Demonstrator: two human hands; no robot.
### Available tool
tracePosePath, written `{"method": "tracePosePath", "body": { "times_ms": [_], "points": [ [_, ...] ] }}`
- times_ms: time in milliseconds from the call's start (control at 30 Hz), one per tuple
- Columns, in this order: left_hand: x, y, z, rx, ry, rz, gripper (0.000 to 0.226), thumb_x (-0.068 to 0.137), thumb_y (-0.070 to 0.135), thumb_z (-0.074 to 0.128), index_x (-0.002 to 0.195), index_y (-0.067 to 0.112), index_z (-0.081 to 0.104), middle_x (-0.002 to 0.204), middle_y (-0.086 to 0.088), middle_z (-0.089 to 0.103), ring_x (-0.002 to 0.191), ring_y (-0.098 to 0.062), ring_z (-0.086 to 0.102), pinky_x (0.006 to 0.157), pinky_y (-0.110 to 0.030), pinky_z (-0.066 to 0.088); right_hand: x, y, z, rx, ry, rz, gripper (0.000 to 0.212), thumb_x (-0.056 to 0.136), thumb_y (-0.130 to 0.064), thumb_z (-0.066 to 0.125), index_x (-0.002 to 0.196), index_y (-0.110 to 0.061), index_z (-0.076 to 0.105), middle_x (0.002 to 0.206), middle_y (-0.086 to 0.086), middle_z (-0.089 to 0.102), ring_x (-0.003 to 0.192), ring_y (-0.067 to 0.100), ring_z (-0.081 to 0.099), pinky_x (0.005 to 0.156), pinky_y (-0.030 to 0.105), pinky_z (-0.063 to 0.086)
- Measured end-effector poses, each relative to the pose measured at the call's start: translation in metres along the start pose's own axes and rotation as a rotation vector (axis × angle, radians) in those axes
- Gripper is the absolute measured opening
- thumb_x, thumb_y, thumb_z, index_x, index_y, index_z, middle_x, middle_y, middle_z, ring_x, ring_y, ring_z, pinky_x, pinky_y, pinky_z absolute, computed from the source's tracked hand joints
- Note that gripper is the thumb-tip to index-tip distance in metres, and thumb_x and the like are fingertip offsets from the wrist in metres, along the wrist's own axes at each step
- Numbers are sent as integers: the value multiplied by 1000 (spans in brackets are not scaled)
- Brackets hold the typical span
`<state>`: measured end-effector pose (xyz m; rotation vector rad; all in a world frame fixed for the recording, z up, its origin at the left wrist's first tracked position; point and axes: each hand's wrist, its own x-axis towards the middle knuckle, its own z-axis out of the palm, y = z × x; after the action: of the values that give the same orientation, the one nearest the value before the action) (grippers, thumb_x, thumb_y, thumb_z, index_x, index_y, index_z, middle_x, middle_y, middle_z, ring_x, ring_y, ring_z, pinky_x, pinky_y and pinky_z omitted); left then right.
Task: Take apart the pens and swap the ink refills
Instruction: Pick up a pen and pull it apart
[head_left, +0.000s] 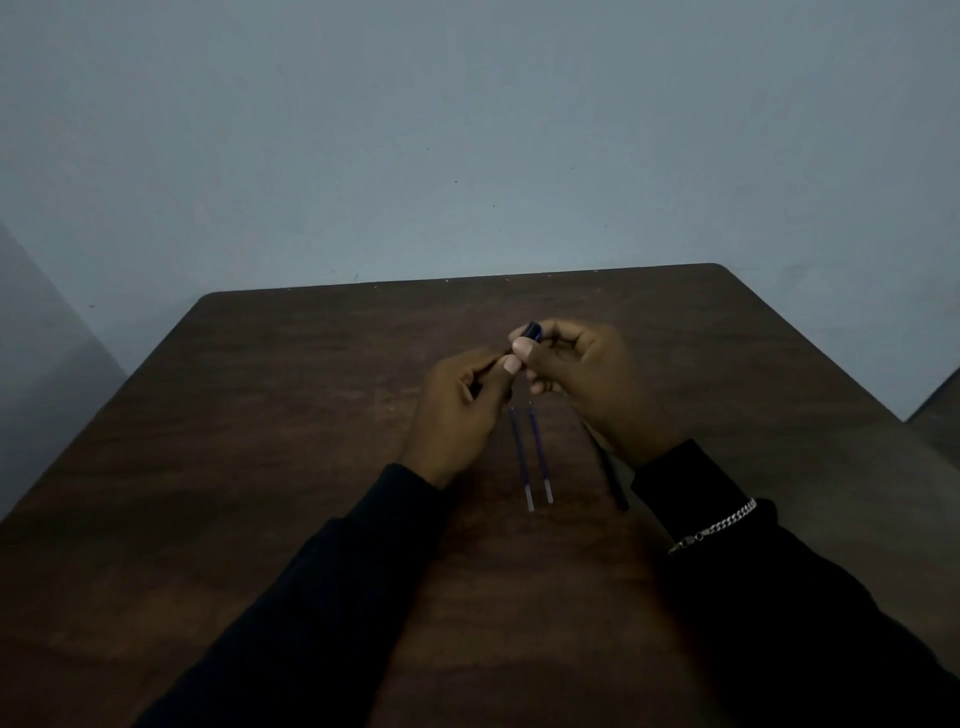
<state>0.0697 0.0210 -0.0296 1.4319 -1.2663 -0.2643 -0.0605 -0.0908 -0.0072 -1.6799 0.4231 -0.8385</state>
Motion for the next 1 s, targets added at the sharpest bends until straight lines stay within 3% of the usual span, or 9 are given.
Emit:
{"method": "tracePosePath", "body": {
  "times_ms": [100, 200, 267, 400, 500, 600, 800, 900, 1000],
  "points": [
    [1, 1, 1, 34, 1, 21, 35, 110, 25, 54, 85, 8, 71, 67, -8, 61, 60, -14, 53, 57, -31, 39, -1, 0, -1, 22, -9, -17, 8, 97, -15, 70, 103, -16, 76, 90, 8, 77, 75, 13, 68, 63, 25, 57],
    [0, 5, 3, 49, 15, 76, 26, 109, 23, 55, 91, 31, 71, 68, 19, 64, 62, 3, 56, 58, -14, 38, -2, -2, -2, 3, -14, -32, 7, 98, -13, 69, 102, -14, 74, 87, 8, 76, 72, 14, 68, 63, 24, 57],
    [-1, 6, 3, 66, 19, 85, 22, 109, 25, 55, 100, 28, 74, 73, 28, 65, 65, 3, 58, 58, -10, 38, -2, -2, -3, -20, -18, -45, 7, 99, -11, 67, 102, -12, 73, 86, 9, 75, 71, 15, 68, 63, 23, 57],
    [-1, 3, 3, 136, 14, 102, 24, 110, 29, 53, 111, 19, 74, 83, 13, 71, 71, -8, 63, 59, -29, 48, -2, -6, -5, -41, -27, -74, 7, 100, -8, 65, 105, -6, 70, 88, 18, 73, 72, 21, 66, 63, 23, 57],
    [-1, 6, 4, 165, -14, 108, 21, 110, 31, 52, 94, 37, 64, 72, 16, 61, 62, -7, 54, 54, -28, 40, -2, -7, -6, -45, -30, -79, 7, 100, -6, 63, 104, -5, 69, 84, 16, 70, 69, 19, 65, 62, 23, 56],
    [-1, 2, 2, 212, -49, 64, 27, 109, 33, 53, 85, 27, 61, 67, 3, 57, 60, -17, 54, 57, -40, 40, -1, -7, -9, -16, -12, -73, 7, 101, -4, 61, 104, -3, 67, 80, 11, 68, 67, 11, 66, 60, 22, 56],
    [-4, 0, 0, 210, -78, 46, 29, 107, 34, 54, 84, 20, 63, 69, -5, 62, 61, -19, 57, 57, -33, 43, 1, -10, -22, 70, -18, -53, 10, 104, -7, 57, 108, -6, 66, 100, 11, 76, 77, 14, 74, 61, 24, 58],
    [-4, 0, -1, 187, -79, 21, 37, 105, 44, 50, 93, 15, 69, 71, -4, 63, 64, -20, 58, 58, -30, 44, 4, -15, -35, 140, 27, -24, 11, 104, -13, 58, 108, -12, 68, 97, 5, 79, 79, 17, 75, 60, 23, 57],
    [-5, -2, -3, 173, -60, 29, 36, 106, 39, 51, 95, 10, 70, 71, -8, 62, 64, -23, 58, 62, -38, 46, 7, -17, -56, 50, 60, 52, 14, 104, -17, 60, 114, -17, 68, 92, 2, 79, 80, 18, 77, 60, 24, 58]
  ]
}}
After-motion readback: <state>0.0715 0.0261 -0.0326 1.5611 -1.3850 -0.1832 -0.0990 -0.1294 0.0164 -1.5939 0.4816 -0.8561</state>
